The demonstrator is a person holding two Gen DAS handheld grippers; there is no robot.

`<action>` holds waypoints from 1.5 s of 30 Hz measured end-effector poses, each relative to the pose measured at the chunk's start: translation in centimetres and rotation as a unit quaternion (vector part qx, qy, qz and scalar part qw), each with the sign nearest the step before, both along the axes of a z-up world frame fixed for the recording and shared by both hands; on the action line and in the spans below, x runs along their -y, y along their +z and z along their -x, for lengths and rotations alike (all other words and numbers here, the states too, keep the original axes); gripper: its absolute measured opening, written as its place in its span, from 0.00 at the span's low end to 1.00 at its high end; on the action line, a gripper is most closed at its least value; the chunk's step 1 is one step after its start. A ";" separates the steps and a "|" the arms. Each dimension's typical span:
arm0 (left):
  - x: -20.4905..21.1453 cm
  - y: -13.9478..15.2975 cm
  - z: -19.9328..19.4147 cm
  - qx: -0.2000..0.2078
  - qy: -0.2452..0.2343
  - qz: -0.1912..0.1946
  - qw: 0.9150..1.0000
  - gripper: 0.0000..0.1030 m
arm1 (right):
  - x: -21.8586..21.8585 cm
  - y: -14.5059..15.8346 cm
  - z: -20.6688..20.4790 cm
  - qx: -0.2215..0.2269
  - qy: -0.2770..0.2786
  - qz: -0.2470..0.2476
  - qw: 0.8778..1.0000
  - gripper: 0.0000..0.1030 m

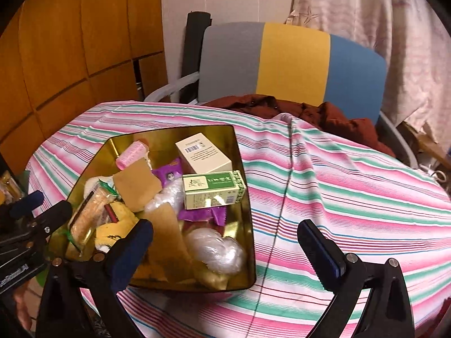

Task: Organize objects

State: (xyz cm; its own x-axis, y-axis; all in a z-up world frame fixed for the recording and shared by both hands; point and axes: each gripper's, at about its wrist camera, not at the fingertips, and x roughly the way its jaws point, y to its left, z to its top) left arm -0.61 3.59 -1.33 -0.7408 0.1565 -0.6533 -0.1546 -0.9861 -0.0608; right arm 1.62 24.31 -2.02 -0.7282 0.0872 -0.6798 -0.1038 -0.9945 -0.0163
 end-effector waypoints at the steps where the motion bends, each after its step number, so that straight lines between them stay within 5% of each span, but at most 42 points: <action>1: -0.1 0.0 -0.1 0.001 0.003 0.001 1.000 0.75 | 0.1 0.0 -0.1 -0.002 -0.003 -0.005 1.000 1.00; 16: 0.6 1.0 -2.4 -0.049 0.036 0.010 0.998 0.74 | 0.4 0.8 -1.4 -0.011 -0.018 0.011 1.000 1.00; 21: 0.6 0.4 -2.0 -0.028 0.028 -0.011 0.999 0.73 | 0.7 0.5 -1.4 -0.009 -0.020 0.001 1.000 1.00; 28: 0.9 -1.1 -0.9 0.013 0.024 -0.036 0.999 0.52 | 1.5 -0.9 -1.1 0.006 -0.013 0.003 1.000 1.00; 32: 1.1 -1.4 -0.6 0.028 0.021 -0.047 0.998 0.52 | 2.3 -1.1 -1.0 0.005 0.000 -0.005 1.000 1.00; 45: 0.1 -1.3 -0.4 0.013 0.011 -0.009 1.000 0.46 | 3.0 -1.4 -0.6 0.009 0.012 -0.014 1.000 1.00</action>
State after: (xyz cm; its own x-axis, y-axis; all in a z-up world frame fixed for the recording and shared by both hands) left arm -0.19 3.49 -2.65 -0.7262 0.1529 -0.6703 -0.1320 -0.9878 -0.0824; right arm 2.23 21.36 -3.46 -0.7186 0.0887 -0.6897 -0.0798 -0.9958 -0.0449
